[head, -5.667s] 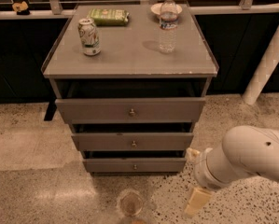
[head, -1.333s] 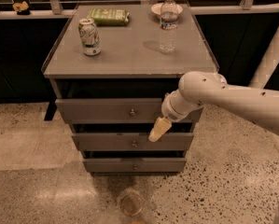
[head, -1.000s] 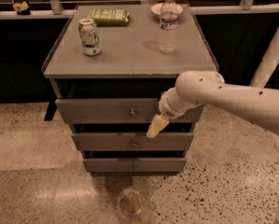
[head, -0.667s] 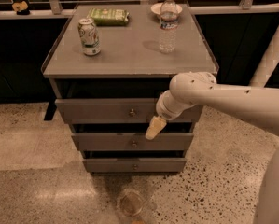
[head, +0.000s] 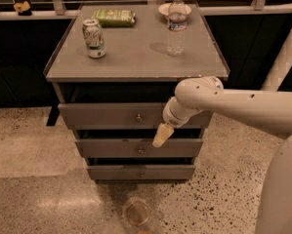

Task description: Open top drawer

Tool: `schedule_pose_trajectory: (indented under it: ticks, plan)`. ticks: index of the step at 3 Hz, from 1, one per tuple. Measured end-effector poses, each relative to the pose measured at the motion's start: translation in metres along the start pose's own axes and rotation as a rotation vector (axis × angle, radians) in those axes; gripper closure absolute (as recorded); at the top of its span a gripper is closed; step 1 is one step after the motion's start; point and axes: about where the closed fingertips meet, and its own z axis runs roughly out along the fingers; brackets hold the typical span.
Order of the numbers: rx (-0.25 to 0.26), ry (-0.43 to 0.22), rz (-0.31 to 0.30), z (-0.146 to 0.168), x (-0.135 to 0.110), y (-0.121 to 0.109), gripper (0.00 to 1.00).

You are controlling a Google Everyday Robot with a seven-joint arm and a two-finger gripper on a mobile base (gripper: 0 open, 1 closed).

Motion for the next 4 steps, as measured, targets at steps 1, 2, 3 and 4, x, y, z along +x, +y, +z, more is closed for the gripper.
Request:
schedule_pose_trajectory:
  ticks: [1,2,3,4]
  plan:
    - [0.000,0.000,0.000,0.0000,0.0000,0.0000,0.19]
    - [0.000,0.000,0.000,0.0000,0.0000,0.0000,0.41]
    - [0.000,0.000,0.000,0.0000,0.0000,0.0000,0.64]
    - [0.000,0.000,0.000,0.0001,0.0000,0.0001,0.88]
